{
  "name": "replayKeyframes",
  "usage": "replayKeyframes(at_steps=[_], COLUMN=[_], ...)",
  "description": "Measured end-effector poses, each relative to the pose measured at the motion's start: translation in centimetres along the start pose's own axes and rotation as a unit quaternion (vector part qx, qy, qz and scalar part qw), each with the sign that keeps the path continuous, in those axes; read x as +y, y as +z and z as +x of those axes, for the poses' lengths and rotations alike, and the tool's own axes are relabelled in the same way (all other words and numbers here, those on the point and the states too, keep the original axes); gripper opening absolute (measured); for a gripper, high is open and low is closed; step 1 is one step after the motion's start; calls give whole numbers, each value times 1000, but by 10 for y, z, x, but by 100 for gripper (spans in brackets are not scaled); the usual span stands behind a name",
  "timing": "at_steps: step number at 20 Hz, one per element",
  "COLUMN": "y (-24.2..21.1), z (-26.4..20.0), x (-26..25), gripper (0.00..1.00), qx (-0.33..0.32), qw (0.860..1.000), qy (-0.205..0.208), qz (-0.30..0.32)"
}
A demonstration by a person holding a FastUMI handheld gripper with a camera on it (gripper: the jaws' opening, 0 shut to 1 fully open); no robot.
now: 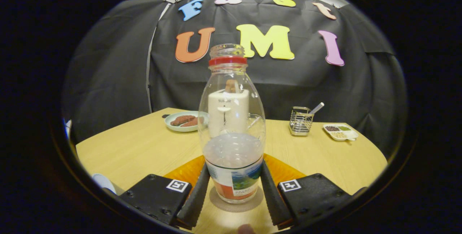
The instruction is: Take the bottle from table, then pour the juice into the cup, finally place the bottle on the coaster
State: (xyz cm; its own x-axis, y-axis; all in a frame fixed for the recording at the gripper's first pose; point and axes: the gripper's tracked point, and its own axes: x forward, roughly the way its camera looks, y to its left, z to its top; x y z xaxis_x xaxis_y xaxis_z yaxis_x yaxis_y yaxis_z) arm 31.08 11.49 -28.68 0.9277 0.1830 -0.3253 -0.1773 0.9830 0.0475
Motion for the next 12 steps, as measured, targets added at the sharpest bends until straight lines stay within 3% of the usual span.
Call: replayKeyframes(at_steps=[8,12], y=[-16,-13], z=[4,1], x=[-4,-6], gripper=[83,96], qx=[14,13], qw=[1000,1000], qy=[-5,-8], qz=[7,17])
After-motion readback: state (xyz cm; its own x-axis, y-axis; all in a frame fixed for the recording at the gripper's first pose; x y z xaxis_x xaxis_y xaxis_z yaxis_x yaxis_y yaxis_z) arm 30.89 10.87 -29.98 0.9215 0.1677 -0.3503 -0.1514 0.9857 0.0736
